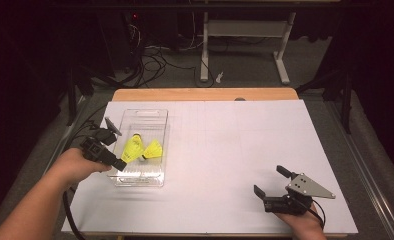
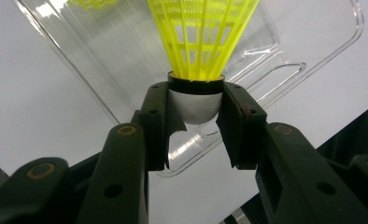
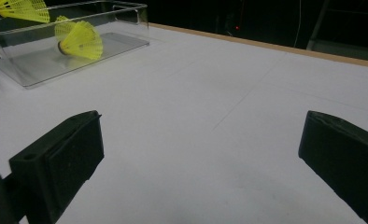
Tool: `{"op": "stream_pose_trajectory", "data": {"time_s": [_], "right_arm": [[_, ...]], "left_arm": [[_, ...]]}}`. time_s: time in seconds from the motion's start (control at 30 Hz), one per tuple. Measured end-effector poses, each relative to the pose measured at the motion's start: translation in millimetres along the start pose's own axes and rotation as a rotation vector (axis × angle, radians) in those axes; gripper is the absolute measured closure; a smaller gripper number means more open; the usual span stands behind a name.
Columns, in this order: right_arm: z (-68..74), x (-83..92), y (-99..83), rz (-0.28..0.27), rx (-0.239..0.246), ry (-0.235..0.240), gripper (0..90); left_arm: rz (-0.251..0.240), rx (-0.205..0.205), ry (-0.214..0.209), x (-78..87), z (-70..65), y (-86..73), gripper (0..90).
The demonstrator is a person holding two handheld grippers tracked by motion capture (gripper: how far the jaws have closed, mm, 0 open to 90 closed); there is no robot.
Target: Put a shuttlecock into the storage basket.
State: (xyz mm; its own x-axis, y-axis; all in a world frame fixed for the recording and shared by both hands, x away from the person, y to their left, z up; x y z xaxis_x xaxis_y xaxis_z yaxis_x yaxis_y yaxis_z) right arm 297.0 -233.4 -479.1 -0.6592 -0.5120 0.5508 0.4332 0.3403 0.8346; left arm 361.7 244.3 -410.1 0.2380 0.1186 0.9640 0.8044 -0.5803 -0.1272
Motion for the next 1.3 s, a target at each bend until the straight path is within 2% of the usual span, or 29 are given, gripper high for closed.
{"op": "stream_pose_trajectory", "data": {"time_s": [0.53,1.03,1.2,1.23,1.3], "right_arm": [[-0.1,-0.1,-0.1,0.002,-0.001,0.001,0.8],[-0.1,-0.4,0.0,0.002,0.0,0.001,0.8],[0.0,-0.3,0.0,0.001,0.0,0.001,0.8],[0.0,-0.3,0.0,0.001,0.0,0.001,0.8],[-0.1,-0.4,-0.2,0.002,-0.001,0.001,0.8]], "left_arm": [[0.028,0.002,-0.015,-16.7,2.2,5.1,65.3],[0.053,-0.002,-0.002,-29.6,3.9,8.3,65.2],[0.048,-0.006,-0.007,-32.6,4.4,8.7,65.2],[0.057,0.004,-0.019,-33.4,3.3,7.8,65.2],[0.048,-0.022,-0.006,-34.9,6.3,8.7,65.2]]}}
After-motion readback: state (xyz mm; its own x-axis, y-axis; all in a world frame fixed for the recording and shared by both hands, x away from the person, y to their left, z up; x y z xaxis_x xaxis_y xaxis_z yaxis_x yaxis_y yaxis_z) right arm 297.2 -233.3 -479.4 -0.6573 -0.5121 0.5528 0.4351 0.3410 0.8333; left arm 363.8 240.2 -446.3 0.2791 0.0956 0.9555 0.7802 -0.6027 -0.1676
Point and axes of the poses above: each handheld gripper's, and its own axes: x roughly backward along the jaws, y roughly out of its top, z roughly to its left, the point moved 5 cm from there along -x, roughly forward along the jaws, and after that the axes turned 15 degrees about z, right-handed, at the moved point
